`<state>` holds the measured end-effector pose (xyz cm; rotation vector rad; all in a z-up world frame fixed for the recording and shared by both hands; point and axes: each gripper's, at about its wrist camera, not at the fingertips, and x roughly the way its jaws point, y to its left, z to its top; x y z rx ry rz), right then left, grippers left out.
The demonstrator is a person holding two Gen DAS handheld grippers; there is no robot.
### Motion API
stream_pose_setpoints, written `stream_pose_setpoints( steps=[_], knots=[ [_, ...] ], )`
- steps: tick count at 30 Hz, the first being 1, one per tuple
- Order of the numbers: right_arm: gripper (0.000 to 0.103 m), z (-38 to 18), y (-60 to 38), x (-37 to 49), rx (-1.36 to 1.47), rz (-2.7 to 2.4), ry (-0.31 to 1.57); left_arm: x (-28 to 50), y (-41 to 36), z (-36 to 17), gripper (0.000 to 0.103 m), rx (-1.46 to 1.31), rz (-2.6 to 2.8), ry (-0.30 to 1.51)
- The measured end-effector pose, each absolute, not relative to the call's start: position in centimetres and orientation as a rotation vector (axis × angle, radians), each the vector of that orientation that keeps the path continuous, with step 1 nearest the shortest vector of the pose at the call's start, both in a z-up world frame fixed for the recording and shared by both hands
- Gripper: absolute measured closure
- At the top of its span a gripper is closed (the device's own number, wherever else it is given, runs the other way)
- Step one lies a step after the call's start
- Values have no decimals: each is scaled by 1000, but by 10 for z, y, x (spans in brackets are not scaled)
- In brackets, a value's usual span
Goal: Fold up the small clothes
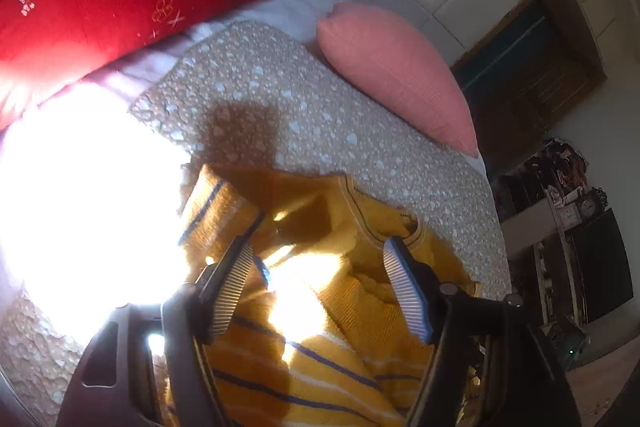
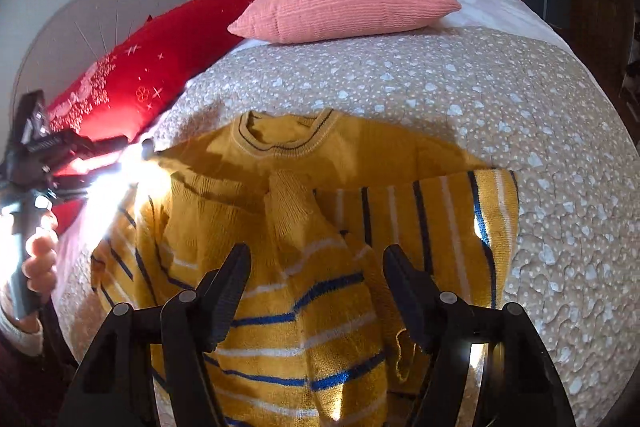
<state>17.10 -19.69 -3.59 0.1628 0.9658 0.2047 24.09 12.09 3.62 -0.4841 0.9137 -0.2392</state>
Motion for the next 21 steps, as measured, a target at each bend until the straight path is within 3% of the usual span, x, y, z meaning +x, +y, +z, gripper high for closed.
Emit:
stream_pose_setpoints(
  steps=[6,9,10,11,12,13,14,21],
  knots=[
    [31,-50,-190,172,104,147,997,221,122,30,26,-306,-206,889],
    [45,-54,-183,174,66,113,1002,222,104,4,26,-180,-193,917],
    [55,-55,-180,175,50,104,1006,223,99,-3,26,-148,-195,921],
    [70,-55,-177,176,37,99,1012,225,94,-12,30,-123,-197,929],
    [80,-54,-175,177,26,105,1019,226,91,-18,40,-107,-200,936],
    [89,-51,-172,176,11,100,1021,228,90,-24,81,-99,-206,950],
    [91,-47,-170,176,-9,93,1015,230,89,-29,94,-110,-214,971],
    [95,0,-195,202,-34,-24,917,241,115,-24,98,-251,-158,906]
  ],
)
